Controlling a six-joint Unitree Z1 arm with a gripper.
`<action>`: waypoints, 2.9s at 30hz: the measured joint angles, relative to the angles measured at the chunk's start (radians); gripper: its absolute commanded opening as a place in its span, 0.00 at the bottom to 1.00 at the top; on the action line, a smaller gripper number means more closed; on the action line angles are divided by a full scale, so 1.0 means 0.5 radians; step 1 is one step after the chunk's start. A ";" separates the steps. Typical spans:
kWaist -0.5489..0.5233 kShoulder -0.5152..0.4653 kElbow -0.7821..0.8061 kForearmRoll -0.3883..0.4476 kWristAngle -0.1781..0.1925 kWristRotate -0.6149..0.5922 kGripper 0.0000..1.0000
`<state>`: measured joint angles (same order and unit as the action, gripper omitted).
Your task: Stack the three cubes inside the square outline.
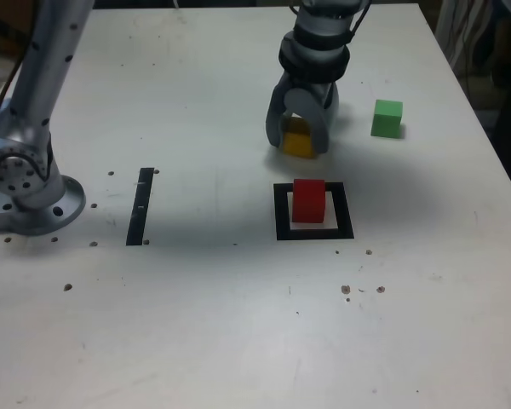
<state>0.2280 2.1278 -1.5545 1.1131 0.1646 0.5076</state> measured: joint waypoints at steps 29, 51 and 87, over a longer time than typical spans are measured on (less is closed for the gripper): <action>-0.605 -0.496 -0.145 0.477 -0.125 -0.639 0.24; -0.758 -0.245 -0.181 0.467 -0.201 -1.025 0.25; -0.744 -0.082 -0.238 0.456 -0.138 -0.994 0.91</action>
<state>-0.1438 2.0867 -1.6734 1.3413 0.0955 0.0103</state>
